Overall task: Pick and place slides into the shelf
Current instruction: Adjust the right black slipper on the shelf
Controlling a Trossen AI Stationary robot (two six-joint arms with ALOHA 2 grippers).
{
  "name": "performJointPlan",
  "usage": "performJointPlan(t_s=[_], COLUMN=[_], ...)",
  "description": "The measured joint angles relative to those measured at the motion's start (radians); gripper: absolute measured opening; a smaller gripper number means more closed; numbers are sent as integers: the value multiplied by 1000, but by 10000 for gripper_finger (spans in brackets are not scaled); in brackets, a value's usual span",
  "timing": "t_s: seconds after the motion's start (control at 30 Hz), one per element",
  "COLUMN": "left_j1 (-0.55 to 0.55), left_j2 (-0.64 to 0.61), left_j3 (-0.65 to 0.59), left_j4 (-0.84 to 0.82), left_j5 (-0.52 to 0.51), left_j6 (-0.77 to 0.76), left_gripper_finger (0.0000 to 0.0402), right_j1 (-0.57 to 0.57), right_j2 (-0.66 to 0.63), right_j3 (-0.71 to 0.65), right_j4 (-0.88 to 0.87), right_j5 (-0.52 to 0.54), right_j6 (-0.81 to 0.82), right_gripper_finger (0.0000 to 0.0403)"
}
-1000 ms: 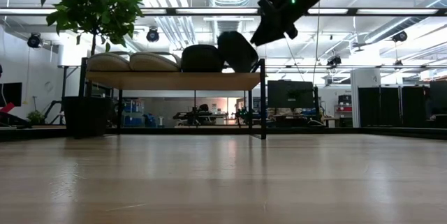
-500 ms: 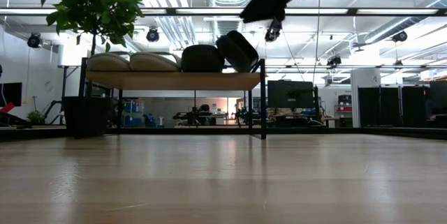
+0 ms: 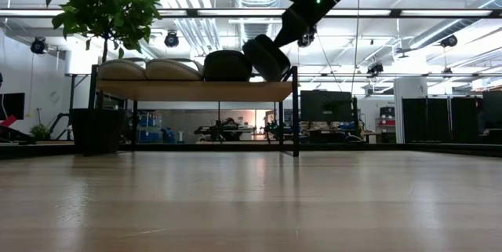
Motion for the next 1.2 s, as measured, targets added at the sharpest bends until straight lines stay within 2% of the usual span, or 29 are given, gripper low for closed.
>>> performJointPlan(t_s=[0.13, 0.37, 0.97, 1.2], left_j1=[0, 0, 0, 0], left_j2=[0, 0, 2, 5], left_j3=[0, 0, 0, 0], left_j4=[0, 0, -1, -1], left_j5=[0, 0, 0, 0], left_j6=[0, 0, 1, 1], left_gripper_finger=[238, 238, 238, 238], right_j1=[2, 5, -2, -12], right_j2=[16, -2, -12, -12], right_j3=[4, 9, 52, 77], right_j4=[-1, -10, -99, -139], right_j5=[12, 14, 22, 22], right_j6=[-64, -125, -137, -91], right_gripper_finger=[111, 18, 12, 10])
